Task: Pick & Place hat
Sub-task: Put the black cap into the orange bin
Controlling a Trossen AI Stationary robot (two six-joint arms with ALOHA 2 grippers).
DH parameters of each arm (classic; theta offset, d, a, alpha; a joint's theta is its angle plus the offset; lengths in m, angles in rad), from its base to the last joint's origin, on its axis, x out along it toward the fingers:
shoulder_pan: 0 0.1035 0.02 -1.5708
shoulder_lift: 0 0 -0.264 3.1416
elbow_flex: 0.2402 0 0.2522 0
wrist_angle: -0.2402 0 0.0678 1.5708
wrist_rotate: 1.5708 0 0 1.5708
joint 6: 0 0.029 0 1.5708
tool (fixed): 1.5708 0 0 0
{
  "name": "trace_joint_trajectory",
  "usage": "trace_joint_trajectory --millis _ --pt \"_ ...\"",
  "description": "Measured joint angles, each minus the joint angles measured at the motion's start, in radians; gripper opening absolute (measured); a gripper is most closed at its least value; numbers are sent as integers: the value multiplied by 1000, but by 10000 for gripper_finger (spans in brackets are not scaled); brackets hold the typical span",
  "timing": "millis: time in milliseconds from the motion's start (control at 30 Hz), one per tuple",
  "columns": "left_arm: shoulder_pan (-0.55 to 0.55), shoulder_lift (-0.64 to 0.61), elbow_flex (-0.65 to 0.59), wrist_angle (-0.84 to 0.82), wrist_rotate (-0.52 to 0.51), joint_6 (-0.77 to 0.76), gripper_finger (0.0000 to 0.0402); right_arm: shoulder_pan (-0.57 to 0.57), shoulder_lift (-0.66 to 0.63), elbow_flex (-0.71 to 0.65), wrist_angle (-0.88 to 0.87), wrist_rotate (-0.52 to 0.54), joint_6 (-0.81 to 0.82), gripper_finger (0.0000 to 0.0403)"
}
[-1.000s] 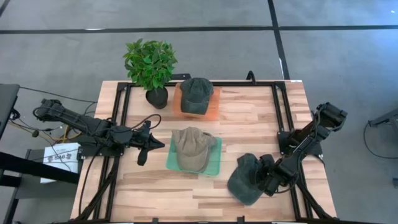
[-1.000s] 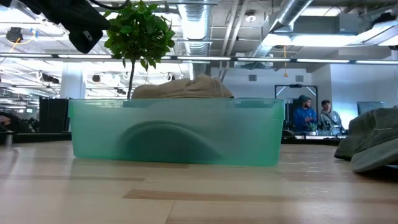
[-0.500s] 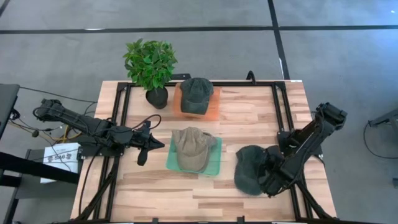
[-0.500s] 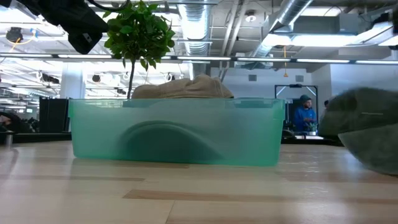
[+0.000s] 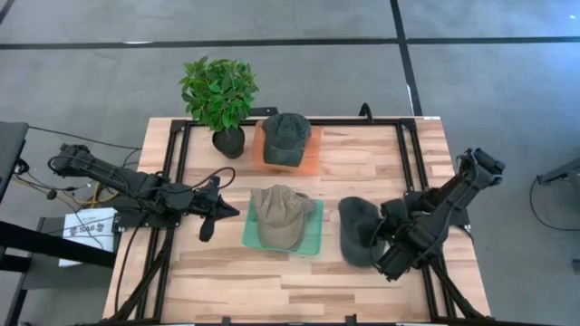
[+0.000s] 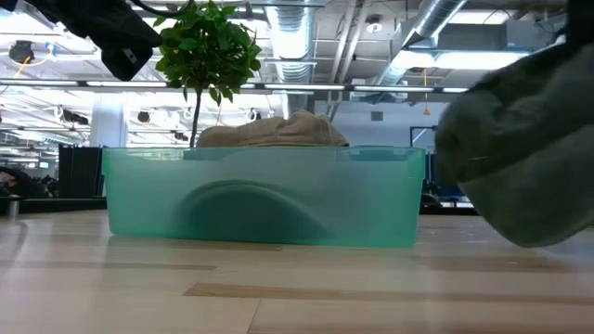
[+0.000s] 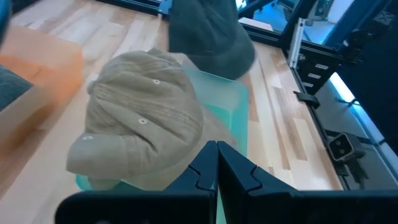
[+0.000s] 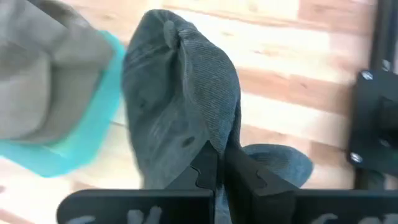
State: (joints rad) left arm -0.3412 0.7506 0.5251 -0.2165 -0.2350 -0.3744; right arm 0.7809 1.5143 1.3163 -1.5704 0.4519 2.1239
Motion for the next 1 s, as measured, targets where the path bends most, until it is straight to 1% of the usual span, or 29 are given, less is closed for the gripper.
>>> trace_joint_trajectory --millis 133,267,367,433,600,833,1000 --pt "0 0 0 -1 32 1 0 -34 0 56 -1 62 -40 3" --pt "0 -1 0 -36 31 1 0 -71 0 113 -1 163 -98 3" --pt "0 -1 0 -60 31 0 0 -112 0 157 -1 213 -164 2" --pt "0 -1 0 -65 31 0 0 -142 0 187 -1 232 -215 2" --pt "0 -1 0 -68 31 0 0 -212 0 283 -1 242 -351 2" --pt "0 -1 0 -75 30 0 0 -280 0 404 -1 362 -496 1" --pt "0 -1 0 -75 20 15 0 -355 0 446 -1 363 -626 1"
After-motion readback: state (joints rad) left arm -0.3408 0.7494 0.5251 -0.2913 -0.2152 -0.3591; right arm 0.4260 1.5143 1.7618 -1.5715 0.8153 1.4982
